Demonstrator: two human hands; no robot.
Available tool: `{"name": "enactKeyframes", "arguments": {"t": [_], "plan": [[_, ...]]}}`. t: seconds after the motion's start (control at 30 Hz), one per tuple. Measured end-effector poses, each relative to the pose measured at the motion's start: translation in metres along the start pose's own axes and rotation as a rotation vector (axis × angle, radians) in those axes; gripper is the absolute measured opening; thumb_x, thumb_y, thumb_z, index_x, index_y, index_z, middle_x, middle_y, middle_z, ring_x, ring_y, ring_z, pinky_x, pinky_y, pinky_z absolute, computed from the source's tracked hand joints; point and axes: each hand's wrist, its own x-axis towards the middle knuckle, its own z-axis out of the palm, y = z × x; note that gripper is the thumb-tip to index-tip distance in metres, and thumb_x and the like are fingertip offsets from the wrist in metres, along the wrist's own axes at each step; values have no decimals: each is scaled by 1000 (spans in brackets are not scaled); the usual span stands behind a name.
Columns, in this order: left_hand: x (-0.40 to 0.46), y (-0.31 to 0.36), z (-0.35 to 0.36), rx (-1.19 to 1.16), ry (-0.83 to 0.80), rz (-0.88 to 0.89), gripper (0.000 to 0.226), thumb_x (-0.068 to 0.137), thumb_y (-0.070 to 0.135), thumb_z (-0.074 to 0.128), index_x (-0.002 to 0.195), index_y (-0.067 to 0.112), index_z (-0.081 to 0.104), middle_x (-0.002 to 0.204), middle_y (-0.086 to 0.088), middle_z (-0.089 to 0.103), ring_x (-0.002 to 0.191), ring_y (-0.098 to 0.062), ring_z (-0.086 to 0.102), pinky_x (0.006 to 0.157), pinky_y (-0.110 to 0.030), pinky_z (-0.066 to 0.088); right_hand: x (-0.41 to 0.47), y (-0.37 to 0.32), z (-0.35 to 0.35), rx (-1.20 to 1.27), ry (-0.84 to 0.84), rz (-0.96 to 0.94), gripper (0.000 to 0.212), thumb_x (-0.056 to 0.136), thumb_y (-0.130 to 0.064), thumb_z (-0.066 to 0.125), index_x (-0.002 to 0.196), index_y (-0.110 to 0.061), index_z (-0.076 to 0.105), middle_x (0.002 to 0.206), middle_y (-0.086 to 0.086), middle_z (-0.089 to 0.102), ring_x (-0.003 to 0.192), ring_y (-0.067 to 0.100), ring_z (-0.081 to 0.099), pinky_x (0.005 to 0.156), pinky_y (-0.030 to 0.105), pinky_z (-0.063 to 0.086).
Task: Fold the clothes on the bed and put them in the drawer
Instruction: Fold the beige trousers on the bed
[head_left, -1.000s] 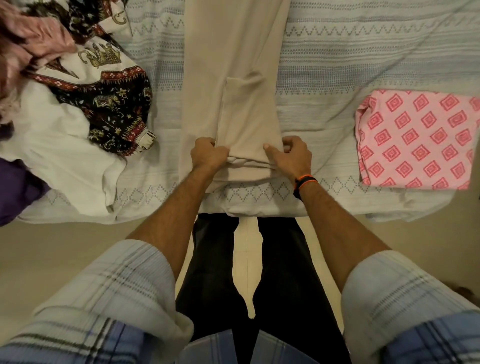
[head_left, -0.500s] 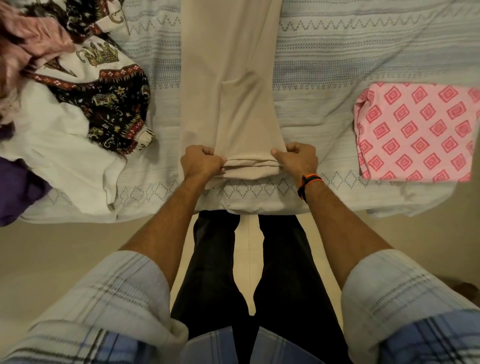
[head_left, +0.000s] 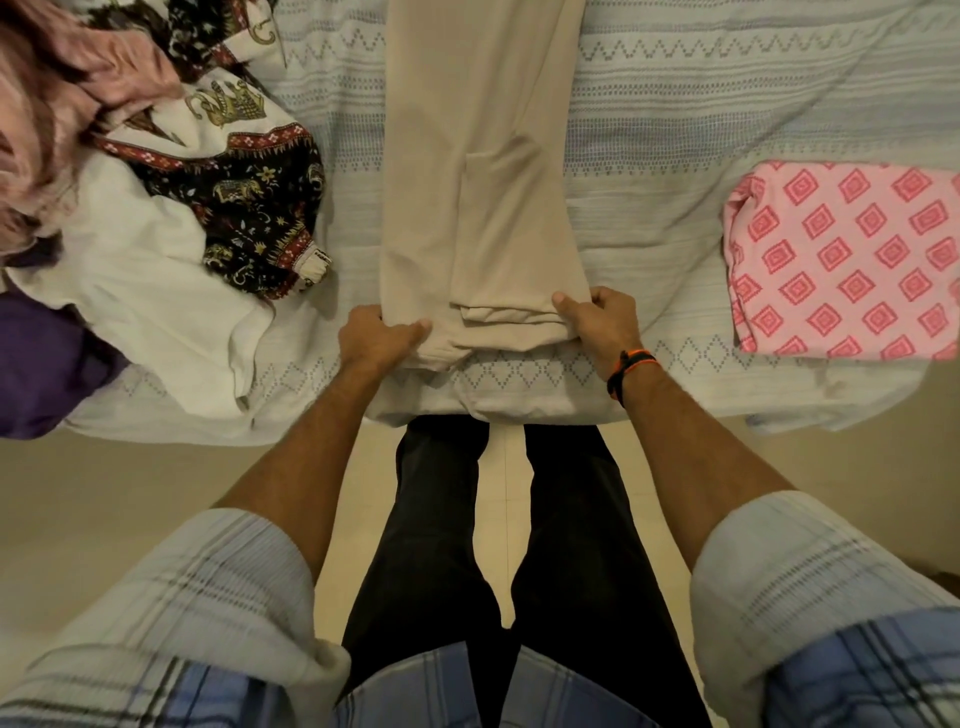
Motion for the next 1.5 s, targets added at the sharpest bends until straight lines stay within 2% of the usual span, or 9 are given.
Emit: {"name": "enactKeyframes", "arguments": {"t": [0.1,0.2,0.33,0.5,0.8,1.0,1.2,1.37,1.5], "plan": [[4,-9,-3,-70,-90,-63,59,71,32,84,119,3,65,117,-13,68,106,-29,64,90,-41,55,-4,1,-1,30,12,-6,16,78,-24,81,85,-19,67,101,8,73,94,29,70,81,48,60],[1,-13,-8,-238,-192,-145,45,75,19,83,112,0,66,108,-11,69,96,-27,65,72,-32,53,-13,1,-8,47,42,-31,17,79,-20,81,86,-18,66,103,9,71,93,30,70,69,40,61],[-12,-18,-10,-304,-249,-165,39,75,15,84,107,0,67,100,-11,70,91,-26,66,70,-33,51,-23,8,-17,6,65,-52,18,76,-24,83,85,-23,67,101,7,71,95,28,70,76,47,61],[-17,-28,1,-284,-232,-148,33,74,16,84,102,4,69,102,-11,71,95,-28,67,78,-37,56,-29,14,-18,15,87,-31,22,79,-19,82,93,-14,66,104,9,69,96,29,69,75,44,61],[-25,-57,28,-228,-221,-175,56,71,19,86,117,-1,64,114,-12,68,102,-29,65,88,-40,57,-28,54,-23,-62,146,-55,24,76,-22,83,95,-14,70,95,4,70,94,27,69,82,48,59],[-45,-61,37,-75,-70,-51,50,74,20,82,116,-2,66,114,-16,68,102,-31,65,92,-41,55,-40,59,-27,-129,167,-77,42,80,-22,78,117,-9,65,117,8,69,108,24,64,95,33,52],[-77,-43,21,111,-34,7,56,74,31,83,115,-2,64,117,-18,67,108,-31,63,89,-37,51,-71,55,-44,-143,43,-80,58,81,-20,79,130,-7,50,126,9,61,115,25,58,86,25,45],[-109,-17,-2,8,-67,81,70,75,28,83,133,1,54,135,-11,58,122,-28,55,105,-40,44,-99,37,-68,-180,-22,-121,68,81,-22,79,139,-8,45,137,10,54,124,25,52,95,26,42],[-129,11,-14,-47,-64,148,66,78,27,81,133,4,53,134,-12,58,118,-27,57,102,-38,47,-113,10,-79,-139,-56,-205,63,82,-21,79,136,-10,50,135,9,57,121,22,56,103,34,46]]}}
